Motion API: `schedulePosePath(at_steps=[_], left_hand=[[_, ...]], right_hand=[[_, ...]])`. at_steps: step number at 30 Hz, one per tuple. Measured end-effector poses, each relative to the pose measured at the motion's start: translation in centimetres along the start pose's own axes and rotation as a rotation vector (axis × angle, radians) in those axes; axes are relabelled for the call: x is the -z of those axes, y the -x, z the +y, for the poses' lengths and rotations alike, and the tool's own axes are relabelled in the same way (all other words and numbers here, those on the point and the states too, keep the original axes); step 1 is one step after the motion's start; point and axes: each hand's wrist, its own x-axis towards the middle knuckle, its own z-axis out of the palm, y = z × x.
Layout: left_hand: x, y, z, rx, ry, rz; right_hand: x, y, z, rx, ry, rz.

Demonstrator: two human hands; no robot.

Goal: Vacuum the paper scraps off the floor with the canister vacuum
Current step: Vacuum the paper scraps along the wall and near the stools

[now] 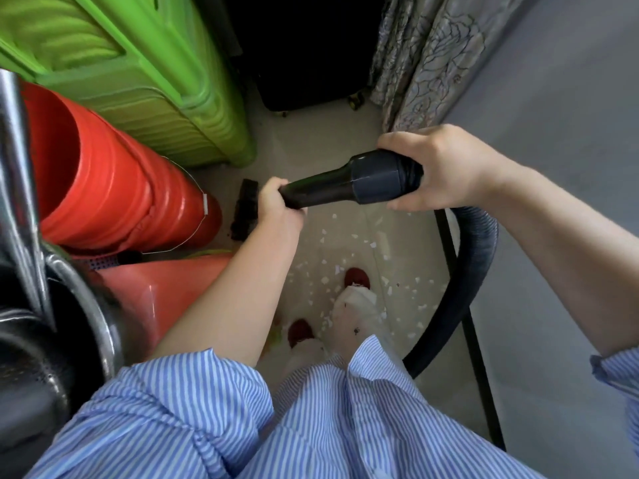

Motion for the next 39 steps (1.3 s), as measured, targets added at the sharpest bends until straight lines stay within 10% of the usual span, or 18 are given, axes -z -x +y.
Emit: schedulePosePath(at_steps=[19,39], left_hand=[[-5.1,-8.0,7.9,-0.146,0.436,-0.093],[-11.7,-15.7,9.0,-0.139,0.176,0.178]], right_hand=[[2.0,-15.8,4.9,0.221,0.125,-0.050],[0.9,-20.9,11.6,0.054,-0.005,-0.221]])
